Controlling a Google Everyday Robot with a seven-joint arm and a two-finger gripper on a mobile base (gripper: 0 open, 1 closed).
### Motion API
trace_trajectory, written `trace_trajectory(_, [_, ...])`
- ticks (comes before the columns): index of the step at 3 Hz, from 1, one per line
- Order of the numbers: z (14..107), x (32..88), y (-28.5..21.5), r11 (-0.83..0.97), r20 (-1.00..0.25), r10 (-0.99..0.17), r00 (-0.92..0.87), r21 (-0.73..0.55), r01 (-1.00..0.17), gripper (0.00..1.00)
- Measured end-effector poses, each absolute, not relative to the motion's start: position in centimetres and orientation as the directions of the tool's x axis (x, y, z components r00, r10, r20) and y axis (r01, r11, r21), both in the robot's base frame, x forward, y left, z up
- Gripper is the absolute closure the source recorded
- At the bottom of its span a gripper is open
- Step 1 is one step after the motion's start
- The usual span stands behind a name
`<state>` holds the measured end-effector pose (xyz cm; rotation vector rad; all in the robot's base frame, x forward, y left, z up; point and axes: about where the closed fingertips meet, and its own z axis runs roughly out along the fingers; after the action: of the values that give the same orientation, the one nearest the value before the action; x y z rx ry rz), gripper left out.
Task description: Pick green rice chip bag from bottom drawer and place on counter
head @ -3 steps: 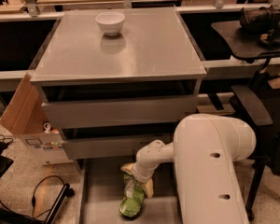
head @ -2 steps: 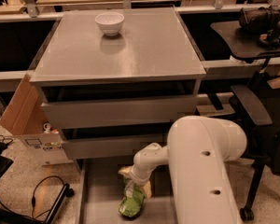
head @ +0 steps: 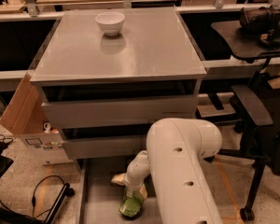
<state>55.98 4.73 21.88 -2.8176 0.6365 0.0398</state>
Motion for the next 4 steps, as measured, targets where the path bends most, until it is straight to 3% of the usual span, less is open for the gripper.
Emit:
trace_trajectory(1, [19.7,56.0,5.2,-0.925,-0.015,-0.312,0.95,-0.222,-0.308,0.0])
trace_trajectory(3, [15.3,55.7,5.5,-0.98,0.041,-0.187,0.982,-0.077,-0.184,0.0])
trace_trajectory(4, [13.2,55.0,5.6,-0.981,0.026,-0.187,0.982,-0.048,-0.186,0.16])
